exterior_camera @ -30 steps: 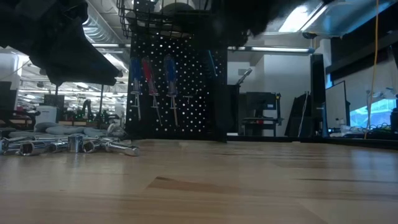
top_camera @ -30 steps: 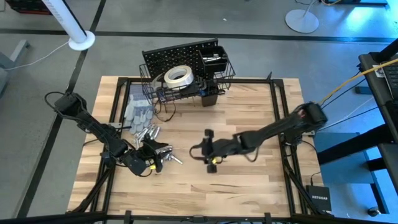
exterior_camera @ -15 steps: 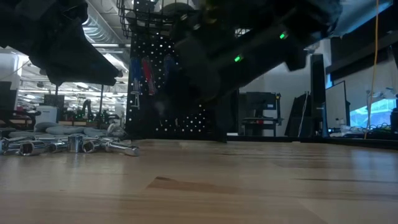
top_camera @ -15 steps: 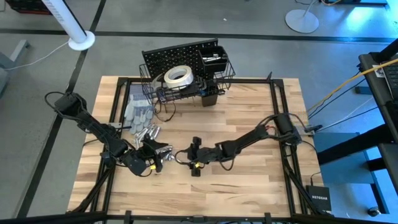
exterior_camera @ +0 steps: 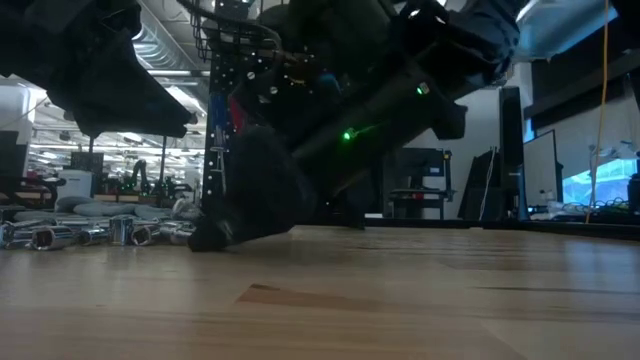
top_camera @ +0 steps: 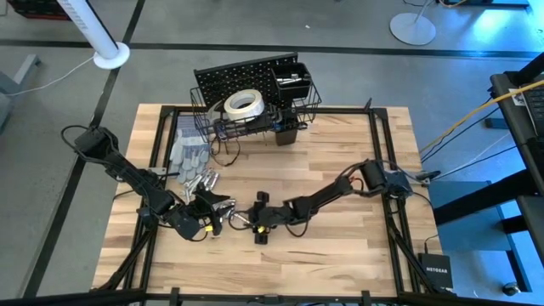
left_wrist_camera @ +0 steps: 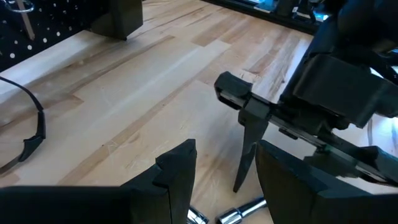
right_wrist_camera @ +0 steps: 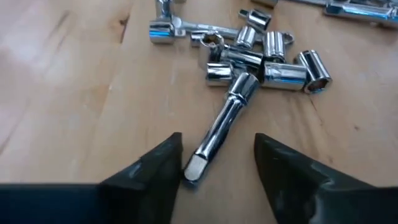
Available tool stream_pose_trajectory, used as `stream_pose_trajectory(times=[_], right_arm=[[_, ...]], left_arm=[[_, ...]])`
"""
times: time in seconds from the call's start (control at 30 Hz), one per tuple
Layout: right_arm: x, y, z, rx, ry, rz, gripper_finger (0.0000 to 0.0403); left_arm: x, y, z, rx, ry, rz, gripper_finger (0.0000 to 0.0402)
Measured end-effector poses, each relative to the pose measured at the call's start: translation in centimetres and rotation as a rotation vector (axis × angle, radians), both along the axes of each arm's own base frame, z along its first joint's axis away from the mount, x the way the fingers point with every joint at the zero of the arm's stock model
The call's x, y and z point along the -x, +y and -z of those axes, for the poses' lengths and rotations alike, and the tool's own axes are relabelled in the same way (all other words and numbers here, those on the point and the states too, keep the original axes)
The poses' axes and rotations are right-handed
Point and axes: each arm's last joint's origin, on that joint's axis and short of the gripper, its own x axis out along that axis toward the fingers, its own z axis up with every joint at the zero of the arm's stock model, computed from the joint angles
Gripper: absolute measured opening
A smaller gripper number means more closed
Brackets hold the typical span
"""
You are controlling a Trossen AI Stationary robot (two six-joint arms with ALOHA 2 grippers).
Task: Hang tools onto peg board
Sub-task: Put the extension bar into the top black bin on the pegboard
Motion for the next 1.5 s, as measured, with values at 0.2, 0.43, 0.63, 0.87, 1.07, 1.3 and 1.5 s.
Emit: stream_pose_trajectory(times=[0.2,0.43,0.63,0.87,1.07,1.3,1.5], right_arm=[[0.1,-0.6,0.2,0.007,0.030,0.004,0.0119],[0.1,-0.7,0.3,0.019,0.034,0.011,0.0043],[0.4,-0.4,-0.8,0.092,0.036,0.006,0.0043],[1.6,-0.6,-5.5,0.235,0.035,0.060,0.0044],[3.4,-1.0,-11.7,0.251,-0.002,0.053,0.0044],[6.8,-2.2,-20.6,0.320,-0.176,0.105,0.0049],[10.1,-4.6,-28.5,0.371,-0.368,0.228,0.0051]], left_arm=[[0.0,0.0,0.0,-0.002,0.003,-0.001,0.0156],[0.0,0.0,0.0,-0.001,0.004,-0.002,0.0156],[0.0,0.0,0.0,-0.001,0.004,-0.001,0.0156],[0.0,0.0,0.0,-0.001,0.004,-0.001,0.0156],[0.0,0.0,0.0,0.006,0.000,-0.003,0.0156],[0.0,0.0,0.0,0.006,0.000,-0.003,0.0156],[0.0,0.0,0.0,0.006,0.000,-0.003,0.0156]])
